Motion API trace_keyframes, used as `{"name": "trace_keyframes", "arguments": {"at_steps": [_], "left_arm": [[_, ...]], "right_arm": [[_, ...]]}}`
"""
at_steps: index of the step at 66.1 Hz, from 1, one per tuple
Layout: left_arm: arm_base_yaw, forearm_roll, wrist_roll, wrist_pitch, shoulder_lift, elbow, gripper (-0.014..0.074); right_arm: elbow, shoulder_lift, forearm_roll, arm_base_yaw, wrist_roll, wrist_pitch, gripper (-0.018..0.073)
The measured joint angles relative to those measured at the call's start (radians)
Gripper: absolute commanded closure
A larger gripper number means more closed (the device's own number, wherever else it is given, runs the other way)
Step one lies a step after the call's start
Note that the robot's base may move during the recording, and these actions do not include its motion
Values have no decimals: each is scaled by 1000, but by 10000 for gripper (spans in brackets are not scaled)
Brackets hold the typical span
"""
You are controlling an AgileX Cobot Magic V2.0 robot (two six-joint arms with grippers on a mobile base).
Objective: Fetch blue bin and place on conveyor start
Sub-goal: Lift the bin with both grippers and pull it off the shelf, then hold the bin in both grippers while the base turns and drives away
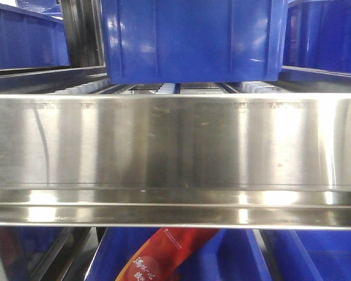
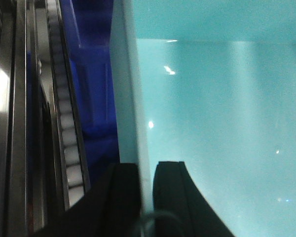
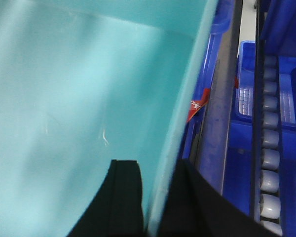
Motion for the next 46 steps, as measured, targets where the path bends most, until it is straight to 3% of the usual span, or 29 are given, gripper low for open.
{"name": "trace_keyframes", "arguments": {"at_steps": [26, 46], "left_arm": [[0, 22, 17, -189, 1, 2, 708], [0, 28, 23, -239, 1, 4, 708]], "right_arm": [[0, 0, -2, 0, 3, -10, 712], [0, 0, 7, 0, 3, -10, 712]]}}
